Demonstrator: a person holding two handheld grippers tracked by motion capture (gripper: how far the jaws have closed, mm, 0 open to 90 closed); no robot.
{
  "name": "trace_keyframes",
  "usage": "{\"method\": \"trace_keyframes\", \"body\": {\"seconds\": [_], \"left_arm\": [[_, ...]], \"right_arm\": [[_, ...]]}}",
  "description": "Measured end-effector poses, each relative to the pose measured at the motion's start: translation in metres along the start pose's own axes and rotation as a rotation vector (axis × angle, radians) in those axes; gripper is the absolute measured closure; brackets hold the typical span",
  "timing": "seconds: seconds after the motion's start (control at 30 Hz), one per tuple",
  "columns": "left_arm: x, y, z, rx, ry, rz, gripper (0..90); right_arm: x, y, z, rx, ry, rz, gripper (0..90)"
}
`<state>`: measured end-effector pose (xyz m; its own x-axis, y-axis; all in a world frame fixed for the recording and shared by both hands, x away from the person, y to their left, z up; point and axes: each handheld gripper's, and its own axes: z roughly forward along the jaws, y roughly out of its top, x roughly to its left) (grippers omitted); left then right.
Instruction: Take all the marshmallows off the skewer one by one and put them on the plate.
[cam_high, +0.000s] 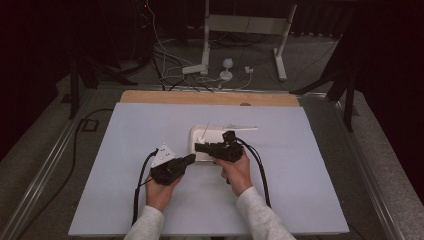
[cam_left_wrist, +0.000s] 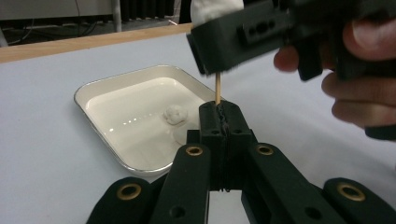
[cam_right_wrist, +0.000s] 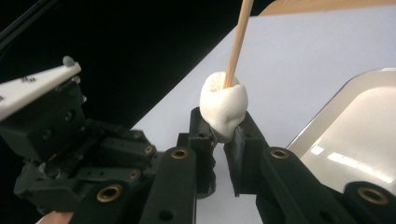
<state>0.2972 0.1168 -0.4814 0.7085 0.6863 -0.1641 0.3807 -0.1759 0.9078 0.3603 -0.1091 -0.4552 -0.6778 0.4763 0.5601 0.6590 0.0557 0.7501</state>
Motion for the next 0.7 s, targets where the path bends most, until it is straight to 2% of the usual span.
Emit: {"method": "trace_keyframes", "body": {"seconds": [0.03,0.07,0.1,0.13,0.17,0.2,0.27,0.7], "left_arm": [[-0.001,-0.005,0.002,0.038,0.013,0.027,90.0],[0.000,-0.008,0.003,0.040,0.007,0.021,90.0],[0.000,-0.008,0.003,0.040,0.007,0.021,90.0],[0.000,-0.009,0.003,0.039,0.001,0.014,90.0],[-0.001,-0.008,0.004,0.036,-0.001,0.021,90.0],[-0.003,-0.007,0.005,0.035,-0.007,0.036,90.0],[-0.005,-0.007,0.007,0.038,-0.010,0.046,90.0],[0.000,-0.010,0.004,0.055,0.009,0.066,90.0]], "right_arm": [[0.000,0.003,-0.007,-0.059,-0.017,0.015,82.9],[-0.004,0.008,-0.014,-0.103,-0.011,0.047,83.2],[-0.004,0.008,-0.014,-0.103,-0.011,0.047,83.2],[-0.008,0.013,-0.021,-0.134,0.003,0.081,83.1],[-0.011,0.020,-0.030,-0.115,-0.004,0.066,83.0],[-0.010,0.022,-0.034,-0.100,-0.026,0.034,82.9],[-0.009,0.024,-0.037,-0.085,-0.046,0.002,82.7],[-0.011,0.036,-0.038,-0.083,-0.064,-0.015,82.6]]}}
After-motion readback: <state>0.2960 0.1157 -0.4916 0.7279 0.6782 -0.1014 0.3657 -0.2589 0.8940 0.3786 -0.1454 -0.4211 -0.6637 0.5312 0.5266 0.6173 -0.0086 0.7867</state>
